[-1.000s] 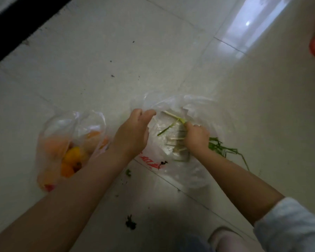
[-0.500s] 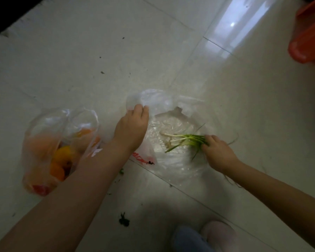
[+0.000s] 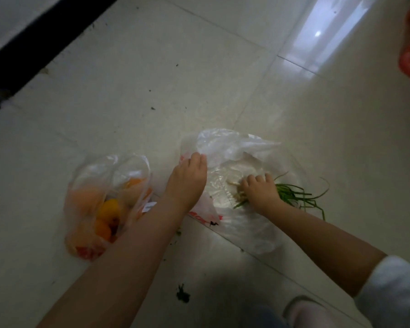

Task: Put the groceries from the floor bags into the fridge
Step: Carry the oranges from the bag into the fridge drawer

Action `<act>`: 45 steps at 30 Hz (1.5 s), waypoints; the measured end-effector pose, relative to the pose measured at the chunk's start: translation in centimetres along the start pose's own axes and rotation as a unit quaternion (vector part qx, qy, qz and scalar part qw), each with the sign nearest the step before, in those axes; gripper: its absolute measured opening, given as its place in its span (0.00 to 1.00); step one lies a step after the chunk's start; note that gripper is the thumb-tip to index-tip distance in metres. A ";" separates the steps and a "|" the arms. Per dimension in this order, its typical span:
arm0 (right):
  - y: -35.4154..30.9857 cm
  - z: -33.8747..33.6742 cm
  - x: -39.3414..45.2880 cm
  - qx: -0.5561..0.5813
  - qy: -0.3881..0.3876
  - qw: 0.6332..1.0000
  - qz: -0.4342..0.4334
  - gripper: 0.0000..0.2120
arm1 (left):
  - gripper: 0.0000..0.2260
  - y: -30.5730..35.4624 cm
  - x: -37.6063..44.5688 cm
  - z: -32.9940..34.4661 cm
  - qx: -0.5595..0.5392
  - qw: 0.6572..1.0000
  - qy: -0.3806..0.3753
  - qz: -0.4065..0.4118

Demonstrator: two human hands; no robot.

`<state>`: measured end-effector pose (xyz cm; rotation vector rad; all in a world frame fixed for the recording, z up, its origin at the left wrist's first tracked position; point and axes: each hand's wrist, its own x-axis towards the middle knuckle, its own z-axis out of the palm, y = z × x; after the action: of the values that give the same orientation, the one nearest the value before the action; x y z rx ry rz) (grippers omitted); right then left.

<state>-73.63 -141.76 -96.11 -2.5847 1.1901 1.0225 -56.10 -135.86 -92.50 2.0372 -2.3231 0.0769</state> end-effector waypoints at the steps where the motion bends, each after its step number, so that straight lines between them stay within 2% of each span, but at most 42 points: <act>1: 0.1 0.2 0.2 0.020 -0.001 1.000 0.010 0.21 | 0.17 -0.1 -0.1 0.2 -0.003 1.000 0.001 -0.005; 7: -0.4 -0.7 0.3 0.122 0.034 0.992 0.005 0.15 | 0.15 -0.2 -0.7 1.0 -0.030 0.999 -0.024 -0.028; 9: -0.7 -1.9 -0.4 0.158 0.062 0.985 -0.024 0.13 | 0.13 -0.2 -0.9 0.7 -0.056 0.994 -0.045 -0.079; 10: -0.6 -2.7 -0.9 0.180 0.069 0.980 -0.046 0.12 | 0.15 -0.2 -0.9 0.6 -0.107 0.985 -0.060 -0.121; 13: 0.4 -5.3 -3.0 0.264 0.057 0.958 -0.097 0.12 | 0.14 -1.0 0.0 0.3 -0.206 0.921 -0.120 -0.307; 15: 1.4 -7.1 -3.8 0.275 0.033 0.955 -0.106 0.05 | 0.16 -1.8 0.8 0.1 -0.244 0.878 -0.123 -0.393; 16: 1.9 -8.0 -4.0 0.256 0.022 0.961 -0.101 0.04 | 0.16 -2.3 1.2 0.0 -0.255 0.861 -0.110 -0.425; 19: 2.5 -10.1 -3.9 0.190 0.018 0.980 -0.055 0.16 | 0.17 -3.0 2.4 0.0 -0.322 0.803 -0.054 -0.498; 21: 2.4 -11.3 -3.5 0.146 0.037 0.988 -0.024 0.15 | 0.16 -3.0 3.0 -0.6 -0.372 0.772 -0.018 -0.515; 23: 1.9 -12.3 -3.3 0.104 0.053 0.993 0.003 0.13 | 0.16 -2.6 3.2 -1.3 -0.398 0.786 -0.013 -0.472; 25: 1.0 -13.2 -3.2 0.104 0.080 0.991 0.012 0.09 | 0.21 -2.3 2.6 -2.1 -0.398 0.822 -0.047 -0.404; 27: -0.1 -13.7 -3.0 0.135 0.100 0.986 0.003 0.05 | 0.21 -3.0 1.2 -2.8 -0.375 0.855 -0.054 -0.355; 29: -1.6 -14.1 -2.9 0.192 0.093 0.977 -0.023 0.10 | 0.17 -4.6 -0.9 -3.9 -0.344 0.876 -0.012 -0.337; 31: -3.2 -14.3 -2.8 0.265 0.054 0.961 -0.063 0.15 | 0.15 -6.3 -3.6 -5.1 -0.326 0.891 0.068 -0.309; 33: -4.8 -14.4 -2.7 0.358 -0.001 0.929 -0.099 0.13 | 0.13 -7.9 -6.5 -6.3 -0.314 0.906 0.115 -0.261; 36: -6.3 -14.8 -2.8 0.544 -0.062 0.832 -0.089 0.01 | 0.11 -9.5 -10.0 -7.0 -0.313 0.903 0.116 -0.272; 38: -6.9 -14.7 -2.4 0.635 -0.077 0.766 -0.057 0.12 | 0.10 -10.1 -11.6 -6.6 -0.318 0.896 0.106 -0.292; 39: -7.1 -14.6 -2.2 0.651 -0.077 0.753 -0.049 0.14 | 0.10 -10.3 -12.1 -6.2 -0.325 0.892 0.103 -0.298; 43: -7.6 -14.0 -1.9 0.632 -0.071 0.770 -0.055 0.15 | 0.08 -10.4 -12.6 -4.9 -0.350 0.866 0.109 -0.340; 45: -7.5 -13.8 -1.9 0.658 -0.080 0.747 -0.049 0.14 | 0.08 -10.4 -12.6 -4.5 -0.358 0.860 0.104 -0.348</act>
<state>-61.84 -140.48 -85.62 -1.3407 1.0636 0.1332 -44.14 -124.43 -88.90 2.1199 -1.0993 -0.4881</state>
